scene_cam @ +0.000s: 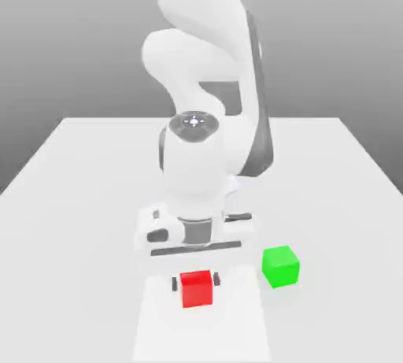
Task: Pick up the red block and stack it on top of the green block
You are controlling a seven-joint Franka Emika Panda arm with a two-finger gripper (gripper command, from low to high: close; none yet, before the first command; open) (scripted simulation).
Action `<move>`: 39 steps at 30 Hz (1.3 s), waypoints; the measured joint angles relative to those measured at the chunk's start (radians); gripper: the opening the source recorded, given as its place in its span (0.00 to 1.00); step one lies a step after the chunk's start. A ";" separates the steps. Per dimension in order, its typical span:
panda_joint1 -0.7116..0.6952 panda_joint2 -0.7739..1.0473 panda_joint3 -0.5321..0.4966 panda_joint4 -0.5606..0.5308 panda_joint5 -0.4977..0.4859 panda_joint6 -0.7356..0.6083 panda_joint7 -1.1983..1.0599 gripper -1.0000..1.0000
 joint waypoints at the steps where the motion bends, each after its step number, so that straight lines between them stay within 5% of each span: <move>1: 0.000 0.000 0.000 0.000 -0.001 0.000 0.001 0.00; 17: -0.017 -0.236 0.028 -0.034 0.042 -0.202 -0.027 0.00; 28: 0.078 -0.329 0.131 -0.076 0.024 -0.267 0.430 0.00; 39: 0.189 -0.442 0.266 -0.117 0.160 -0.324 0.814 0.00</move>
